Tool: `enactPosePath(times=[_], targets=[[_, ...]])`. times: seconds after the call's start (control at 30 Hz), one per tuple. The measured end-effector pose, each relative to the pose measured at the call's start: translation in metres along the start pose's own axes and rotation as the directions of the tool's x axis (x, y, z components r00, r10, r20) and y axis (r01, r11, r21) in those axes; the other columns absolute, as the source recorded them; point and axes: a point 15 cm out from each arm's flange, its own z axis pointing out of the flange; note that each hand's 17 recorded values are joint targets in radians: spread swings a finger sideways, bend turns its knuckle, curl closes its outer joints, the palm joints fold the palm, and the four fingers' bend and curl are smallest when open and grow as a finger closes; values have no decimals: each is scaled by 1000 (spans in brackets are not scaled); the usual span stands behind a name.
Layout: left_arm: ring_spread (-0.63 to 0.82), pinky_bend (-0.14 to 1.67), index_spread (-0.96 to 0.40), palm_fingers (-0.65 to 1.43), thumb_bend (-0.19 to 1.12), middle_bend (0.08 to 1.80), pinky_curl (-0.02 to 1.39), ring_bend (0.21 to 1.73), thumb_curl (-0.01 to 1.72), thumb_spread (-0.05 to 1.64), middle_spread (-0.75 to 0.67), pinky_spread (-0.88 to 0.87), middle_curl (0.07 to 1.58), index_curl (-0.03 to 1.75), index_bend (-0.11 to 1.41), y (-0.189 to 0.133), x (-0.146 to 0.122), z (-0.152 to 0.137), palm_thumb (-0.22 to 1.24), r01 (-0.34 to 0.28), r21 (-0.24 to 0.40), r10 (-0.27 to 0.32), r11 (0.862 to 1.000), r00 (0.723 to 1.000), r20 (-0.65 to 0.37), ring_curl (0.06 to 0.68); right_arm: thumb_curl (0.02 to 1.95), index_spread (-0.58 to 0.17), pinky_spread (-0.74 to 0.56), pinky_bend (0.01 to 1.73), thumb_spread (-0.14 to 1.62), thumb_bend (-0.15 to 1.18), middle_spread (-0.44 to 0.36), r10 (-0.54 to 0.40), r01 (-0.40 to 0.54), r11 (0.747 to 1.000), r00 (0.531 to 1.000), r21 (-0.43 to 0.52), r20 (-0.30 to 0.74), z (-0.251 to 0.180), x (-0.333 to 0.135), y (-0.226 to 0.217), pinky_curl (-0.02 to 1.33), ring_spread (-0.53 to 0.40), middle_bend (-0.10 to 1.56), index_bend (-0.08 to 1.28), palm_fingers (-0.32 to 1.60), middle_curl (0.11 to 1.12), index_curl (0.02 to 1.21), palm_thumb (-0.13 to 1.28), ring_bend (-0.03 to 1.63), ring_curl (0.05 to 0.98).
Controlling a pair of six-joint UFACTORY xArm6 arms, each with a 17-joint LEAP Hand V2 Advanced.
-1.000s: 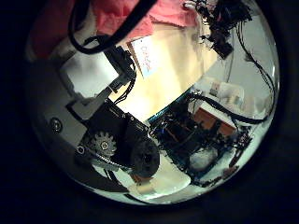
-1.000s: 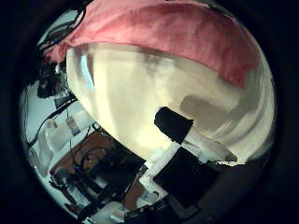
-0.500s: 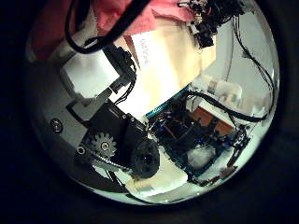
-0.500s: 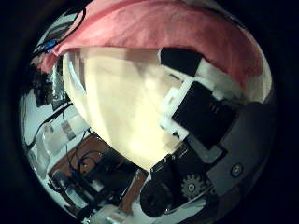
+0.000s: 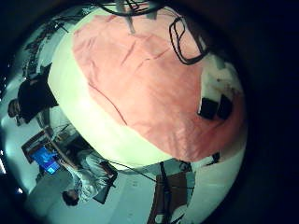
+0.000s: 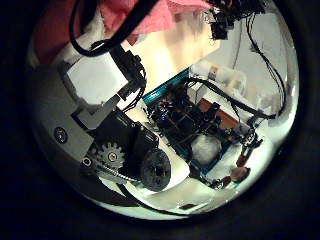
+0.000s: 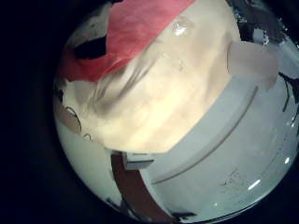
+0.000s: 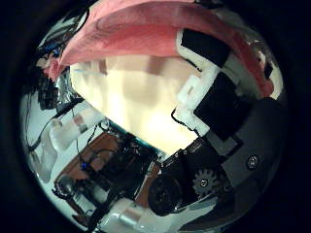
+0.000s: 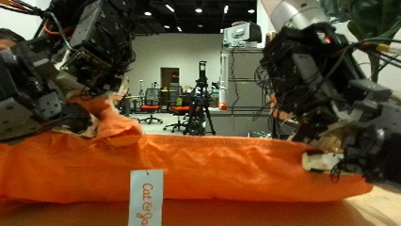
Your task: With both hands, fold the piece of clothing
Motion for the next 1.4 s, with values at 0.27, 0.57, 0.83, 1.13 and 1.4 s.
enactPosePath(times=[0.27,0.57,0.83,1.13,1.4], targets=[[-448,1247,-736,1098,-20,861,571,1344,677,932,-609,-601,1114,1489,193,11,-10,-34,835,20,32,-20,999,1000,-8,527,488,-294,-289,1215,1323,75,-170,33,-30,991,999,133,-20,-65,9,12,786,-235,1221,1017,1084,837,861,1046,1328,696],[-446,1255,-713,1099,-17,860,577,1344,680,939,-616,-604,1112,1506,192,-29,-41,-80,867,60,62,-59,996,998,-21,530,514,-286,-278,1201,1331,47,-165,87,-86,985,996,150,0,-100,50,-52,829,-230,1225,1016,1079,843,879,1055,1334,703],[-445,1243,-691,1073,-21,865,585,1356,677,939,-620,-599,1115,1523,190,-96,-83,-76,862,120,46,-117,992,991,-60,538,531,-284,-283,1176,1344,22,-165,96,-102,987,994,122,52,-90,67,-130,869,-231,1223,1018,1066,850,890,1058,1341,711],[-451,1145,-649,899,-34,873,591,1315,637,952,-617,-619,1119,1519,183,-161,-146,-51,788,228,96,-220,969,972,-80,536,421,-305,-323,1104,1444,-20,-168,144,-153,981,986,116,85,-49,83,-207,892,-242,1199,934,964,844,885,839,1332,717],[-315,981,-510,58,-35,499,584,1057,576,990,-443,-522,949,1275,89,-190,-166,-42,719,296,158,-268,942,947,-175,476,314,-345,-467,1310,1505,-14,-171,252,-271,932,962,241,107,-40,120,-248,851,-281,812,220,488,725,695,711,1470,695]])
